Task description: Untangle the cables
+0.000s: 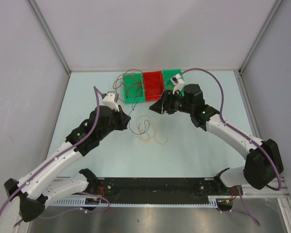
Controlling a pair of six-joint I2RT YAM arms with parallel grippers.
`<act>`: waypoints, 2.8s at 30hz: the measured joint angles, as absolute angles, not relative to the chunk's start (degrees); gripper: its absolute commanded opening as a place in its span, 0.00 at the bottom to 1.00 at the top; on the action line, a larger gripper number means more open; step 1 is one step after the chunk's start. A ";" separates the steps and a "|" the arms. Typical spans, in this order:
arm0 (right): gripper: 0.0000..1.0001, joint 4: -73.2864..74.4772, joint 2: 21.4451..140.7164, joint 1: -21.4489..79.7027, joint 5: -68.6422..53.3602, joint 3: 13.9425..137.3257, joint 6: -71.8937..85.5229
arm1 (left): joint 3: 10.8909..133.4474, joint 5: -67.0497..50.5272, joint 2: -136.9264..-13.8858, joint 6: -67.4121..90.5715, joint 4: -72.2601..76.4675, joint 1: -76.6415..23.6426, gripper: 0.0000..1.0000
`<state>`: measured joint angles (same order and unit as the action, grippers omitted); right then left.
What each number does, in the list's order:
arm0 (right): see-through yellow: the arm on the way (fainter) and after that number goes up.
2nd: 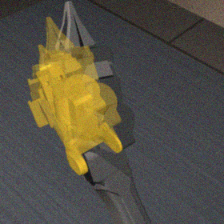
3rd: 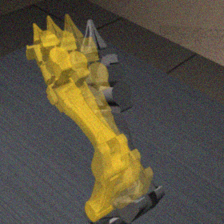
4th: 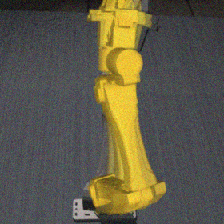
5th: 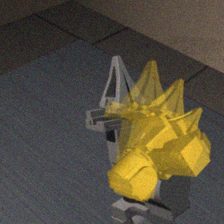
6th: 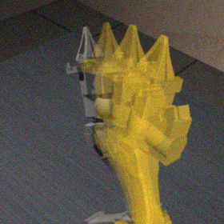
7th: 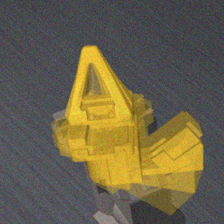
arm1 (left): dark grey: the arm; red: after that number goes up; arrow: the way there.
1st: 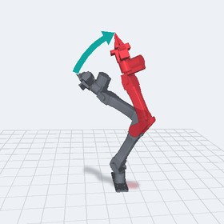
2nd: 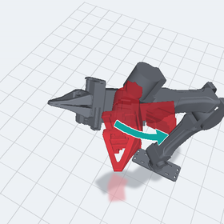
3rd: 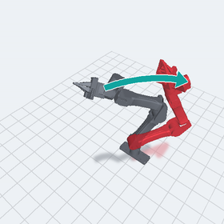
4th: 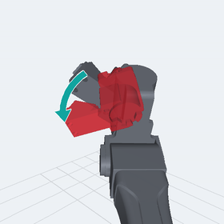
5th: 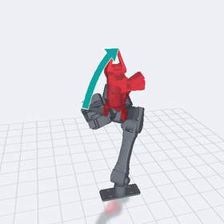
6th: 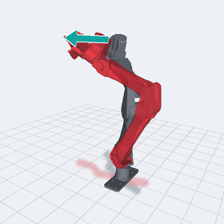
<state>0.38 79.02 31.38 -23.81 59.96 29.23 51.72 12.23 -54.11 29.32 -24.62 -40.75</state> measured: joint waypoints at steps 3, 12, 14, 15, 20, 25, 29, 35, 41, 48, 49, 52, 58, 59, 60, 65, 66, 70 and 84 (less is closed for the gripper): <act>0.66 -3.88 79.09 34.94 -26.74 59.94 33.39 | 51.62 10.07 -50.39 29.30 -24.58 -40.75 0.00; 0.64 -15.33 81.23 42.50 -28.80 59.90 43.33 | 49.06 7.75 -48.21 29.50 -24.56 -40.75 0.00; 0.61 -17.02 82.74 43.20 -28.86 59.90 44.99 | 48.51 7.27 -48.18 29.52 -24.51 -40.75 0.00; 0.61 -17.50 83.29 43.44 -28.80 59.90 45.43 | 48.36 7.20 -48.16 29.52 -24.51 -40.75 0.00; 0.57 -19.25 86.37 44.75 -28.73 59.81 48.03 | 47.99 7.05 -47.79 29.54 -24.34 -40.75 0.00; 0.50 -20.38 87.11 45.08 -28.21 59.79 49.10 | 47.64 7.07 -47.13 29.54 -24.08 -40.75 0.00; 0.38 -21.41 87.50 45.17 -27.49 59.79 49.45 | 47.57 7.09 -47.05 29.52 -24.03 -40.75 0.00; 0.34 -22.06 88.64 45.15 -27.29 59.79 49.93 | 47.57 7.07 -47.05 29.54 -23.73 -40.75 0.00; 0.32 -22.22 89.06 45.15 -27.14 59.79 49.93 | 47.57 7.07 -47.03 29.54 -23.22 -40.75 0.00; 0.31 -22.22 89.06 45.15 -26.15 59.79 49.89 | 47.55 7.05 -47.03 29.54 -23.20 -40.75 0.00; 0.31 -22.20 89.06 45.12 -25.93 59.79 49.91 | 47.55 7.03 -47.03 29.54 -23.22 -40.75 0.00; 0.31 -22.20 89.06 44.95 -25.69 59.79 49.91 | 47.33 6.83 -47.00 29.56 -22.98 -40.75 0.00; 0.26 -22.17 89.06 44.62 -24.84 59.79 49.93 | 46.41 6.72 -46.83 29.71 -22.85 -40.75 0.00; 0.22 -22.20 89.06 44.53 -24.75 59.79 49.93 | 46.37 6.70 -46.83 29.80 -22.83 -40.75 0.00; 0.20 -22.20 89.06 44.42 -24.67 59.79 49.95 | 46.30 6.70 -46.81 29.95 -22.81 -40.75 0.00; 0.08 -22.20 89.06 44.25 -24.67 59.79 49.98 | 46.17 6.70 -46.81 30.02 -22.74 -40.75 0.01; 0.06 -22.20 89.06 44.25 -24.67 59.79 50.00 | 46.15 6.70 -46.81 30.02 -22.65 -40.75 0.02; 0.00 -22.17 89.06 44.16 -24.67 59.79 50.02 | 46.09 6.66 -46.85 30.44 -22.35 -40.75 0.66; 0.00 -15.79 89.03 33.34 -25.04 61.87 43.99 | 49.30 14.09 -44.42 30.35 -36.21 -40.75 0.97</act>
<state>-15.79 89.03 33.34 -25.04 61.87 43.99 49.30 14.09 -44.42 30.35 -36.21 -40.75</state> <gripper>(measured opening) 0.054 0.965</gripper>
